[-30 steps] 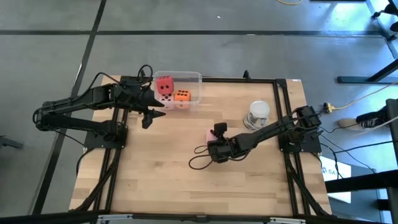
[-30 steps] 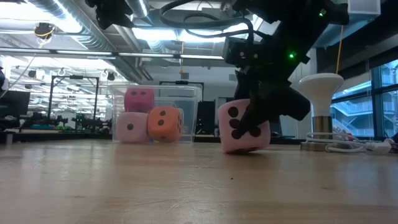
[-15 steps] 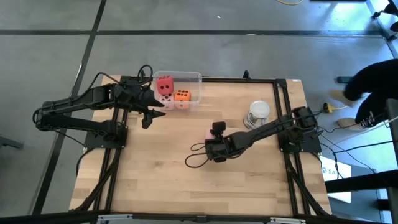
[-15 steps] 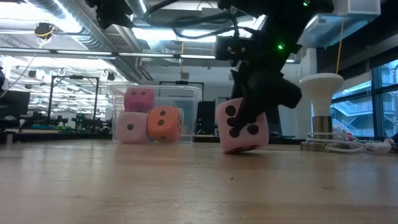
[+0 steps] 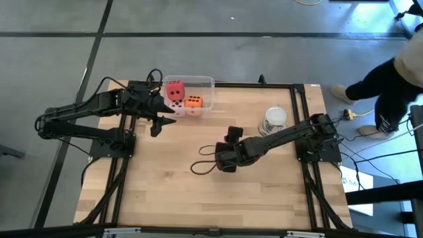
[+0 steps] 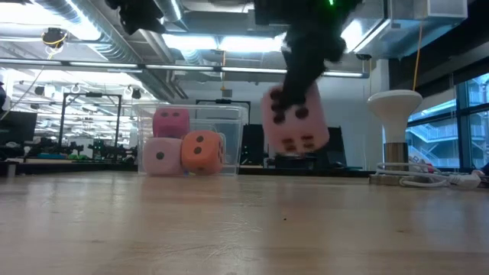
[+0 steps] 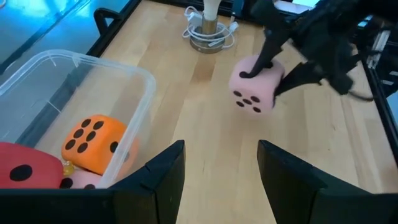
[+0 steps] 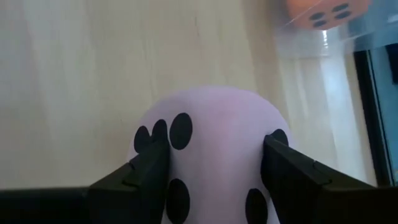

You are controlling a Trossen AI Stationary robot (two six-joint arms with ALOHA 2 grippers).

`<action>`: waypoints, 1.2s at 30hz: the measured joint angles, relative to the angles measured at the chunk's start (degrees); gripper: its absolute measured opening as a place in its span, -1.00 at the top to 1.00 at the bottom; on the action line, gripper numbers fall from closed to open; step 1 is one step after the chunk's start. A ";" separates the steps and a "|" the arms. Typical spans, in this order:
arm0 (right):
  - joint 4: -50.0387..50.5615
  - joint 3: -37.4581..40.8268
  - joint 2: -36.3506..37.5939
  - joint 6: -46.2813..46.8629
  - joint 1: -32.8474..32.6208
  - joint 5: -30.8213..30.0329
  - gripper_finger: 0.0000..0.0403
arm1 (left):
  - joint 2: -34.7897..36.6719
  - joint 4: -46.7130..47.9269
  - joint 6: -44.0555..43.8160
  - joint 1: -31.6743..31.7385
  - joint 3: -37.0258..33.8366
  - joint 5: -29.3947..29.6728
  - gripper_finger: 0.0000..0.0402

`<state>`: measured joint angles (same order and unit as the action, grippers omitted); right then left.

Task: Pick & Place Dice
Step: Put the large pink dice into the transparent bin

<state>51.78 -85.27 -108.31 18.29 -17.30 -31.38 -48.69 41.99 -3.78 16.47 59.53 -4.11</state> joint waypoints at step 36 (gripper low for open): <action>26.72 -39.63 0.31 15.35 -2.32 -9.15 0.01 | -7.84 -29.91 -8.37 -2.78 -0.04 -22.84 -0.60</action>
<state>78.50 -124.90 -108.01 33.65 -19.62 -40.53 -56.53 12.08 -12.15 13.69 59.48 -26.95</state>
